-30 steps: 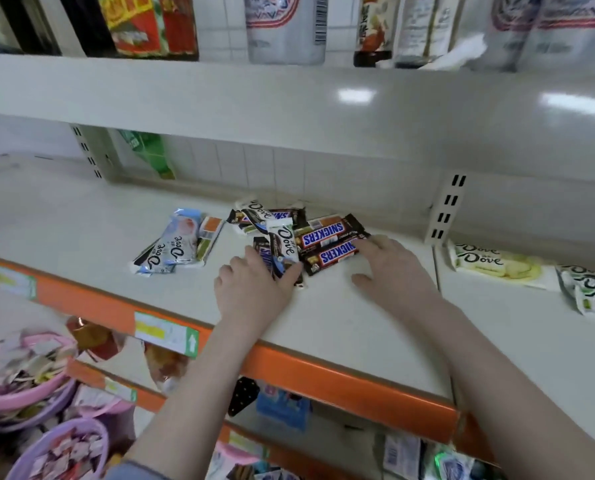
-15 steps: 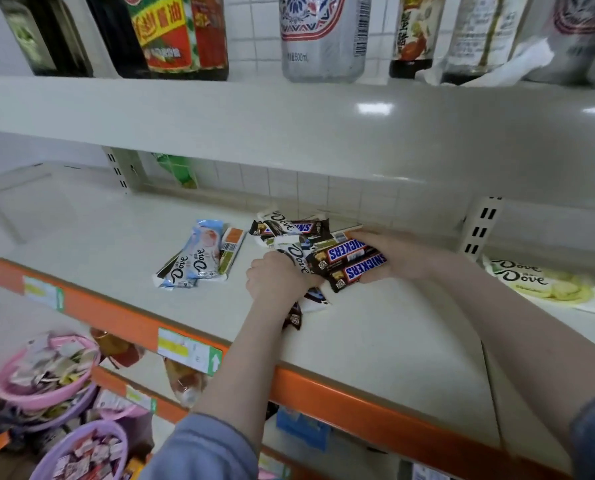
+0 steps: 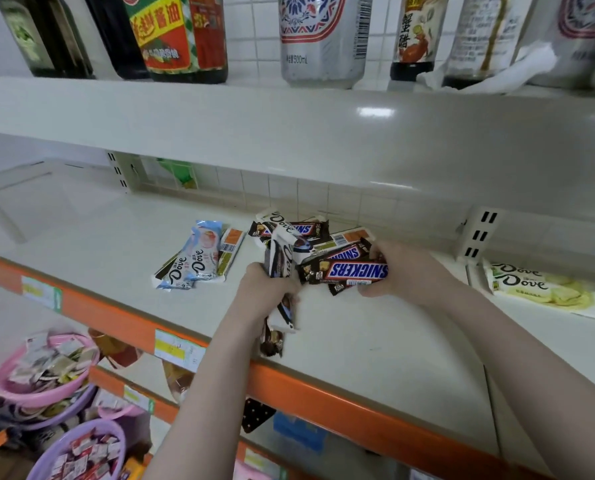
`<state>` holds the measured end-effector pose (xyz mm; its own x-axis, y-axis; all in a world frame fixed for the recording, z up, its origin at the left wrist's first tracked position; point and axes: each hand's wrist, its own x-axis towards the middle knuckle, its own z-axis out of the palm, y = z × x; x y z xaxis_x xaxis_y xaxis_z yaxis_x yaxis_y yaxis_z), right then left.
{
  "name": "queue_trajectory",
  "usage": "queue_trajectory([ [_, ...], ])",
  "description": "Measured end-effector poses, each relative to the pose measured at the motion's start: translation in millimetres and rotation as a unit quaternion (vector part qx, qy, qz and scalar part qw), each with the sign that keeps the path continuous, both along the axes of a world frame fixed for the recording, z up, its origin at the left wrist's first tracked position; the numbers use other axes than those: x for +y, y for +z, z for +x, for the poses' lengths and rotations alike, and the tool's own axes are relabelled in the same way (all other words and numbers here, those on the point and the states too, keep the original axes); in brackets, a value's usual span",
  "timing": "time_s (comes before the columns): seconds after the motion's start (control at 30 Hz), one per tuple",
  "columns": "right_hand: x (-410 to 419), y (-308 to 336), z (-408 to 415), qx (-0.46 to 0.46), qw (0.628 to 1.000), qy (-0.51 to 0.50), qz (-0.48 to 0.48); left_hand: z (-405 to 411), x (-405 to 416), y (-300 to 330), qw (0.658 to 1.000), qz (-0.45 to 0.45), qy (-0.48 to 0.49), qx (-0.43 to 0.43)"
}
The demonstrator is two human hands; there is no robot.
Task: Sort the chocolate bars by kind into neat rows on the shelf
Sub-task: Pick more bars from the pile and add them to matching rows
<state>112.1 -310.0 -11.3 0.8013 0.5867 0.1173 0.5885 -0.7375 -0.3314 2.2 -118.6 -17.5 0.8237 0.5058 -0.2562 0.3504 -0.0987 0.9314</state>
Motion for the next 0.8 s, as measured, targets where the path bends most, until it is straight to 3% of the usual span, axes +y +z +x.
queue_trajectory([
  [0.13, -12.5, 6.2, -30.9, 0.001, 0.998, -0.034, 0.043, -14.5, -9.4, 5.4, 0.981, -0.188, -0.003, -0.047],
  [0.23, -25.1, 8.1, -59.3, 0.001, 0.991, -0.06, 0.118, -17.2, -15.8, 7.7, 0.959, -0.271, -0.005, -0.08],
  [0.37, -43.9, 3.1, -91.0, 0.006, 0.98, -0.093, 0.176, -15.9, -26.9, 6.2, 0.945, -0.311, -0.047, -0.095],
  [0.5, -66.9, -1.4, -115.3, -0.066, 0.974, -0.125, 0.178, -17.6, -46.2, 5.5, 0.929, -0.349, -0.095, -0.084],
  [0.8, -130.1, -0.6, -129.2, -0.331, 0.921, -0.203, 0.021, -36.9, -126.2, 25.5, 0.946, -0.279, -0.164, -0.02],
])
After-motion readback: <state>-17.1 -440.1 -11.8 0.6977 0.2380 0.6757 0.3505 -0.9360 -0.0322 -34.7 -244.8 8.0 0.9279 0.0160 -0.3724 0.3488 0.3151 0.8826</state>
